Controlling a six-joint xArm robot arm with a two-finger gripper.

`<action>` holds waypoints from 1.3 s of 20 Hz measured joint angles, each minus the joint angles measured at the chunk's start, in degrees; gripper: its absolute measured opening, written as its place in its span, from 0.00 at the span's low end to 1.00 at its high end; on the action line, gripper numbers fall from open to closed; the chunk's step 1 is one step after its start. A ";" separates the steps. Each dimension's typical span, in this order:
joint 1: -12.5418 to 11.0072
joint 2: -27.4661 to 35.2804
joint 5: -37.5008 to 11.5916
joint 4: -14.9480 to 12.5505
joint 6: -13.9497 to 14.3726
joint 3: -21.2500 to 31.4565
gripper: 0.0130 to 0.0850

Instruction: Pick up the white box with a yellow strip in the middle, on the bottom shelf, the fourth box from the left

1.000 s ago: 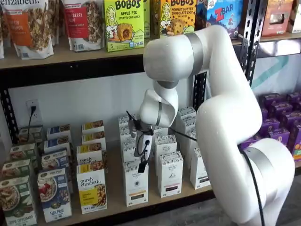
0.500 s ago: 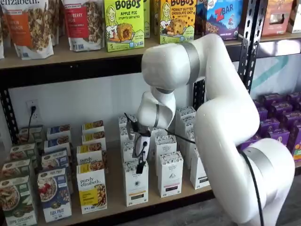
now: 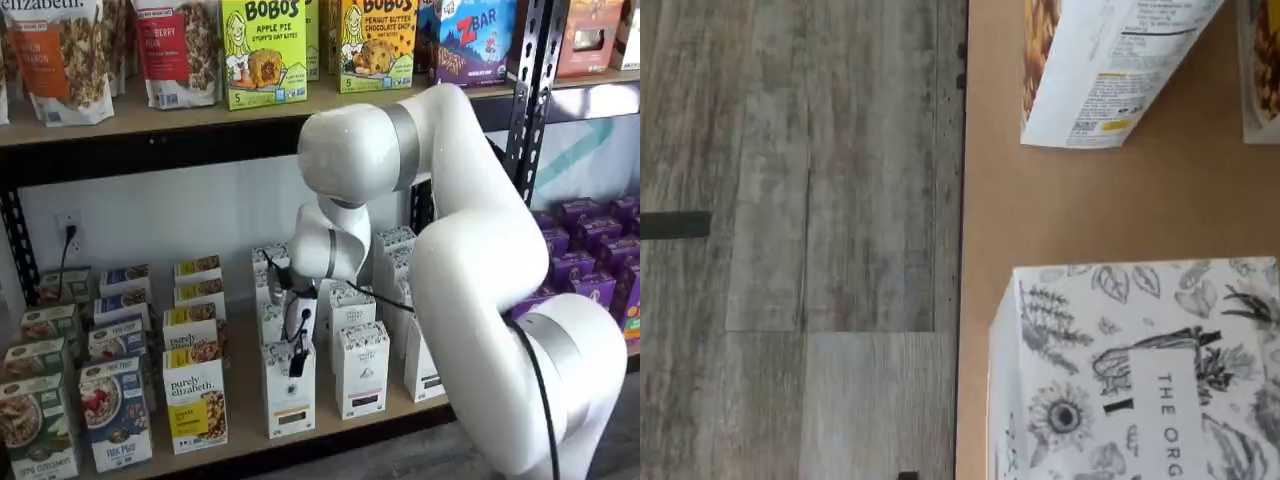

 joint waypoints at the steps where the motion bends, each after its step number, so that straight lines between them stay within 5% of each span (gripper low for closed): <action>1: 0.15 0.23 -0.54 0.20 -0.09 -0.02 1.00; 12: 0.39 1.61 -1.57 0.03 0.18 -0.74 1.00; 17: 0.63 1.87 -1.50 -0.80 1.11 -0.94 0.78; 26: 0.73 1.38 -2.52 -0.28 0.65 0.09 0.72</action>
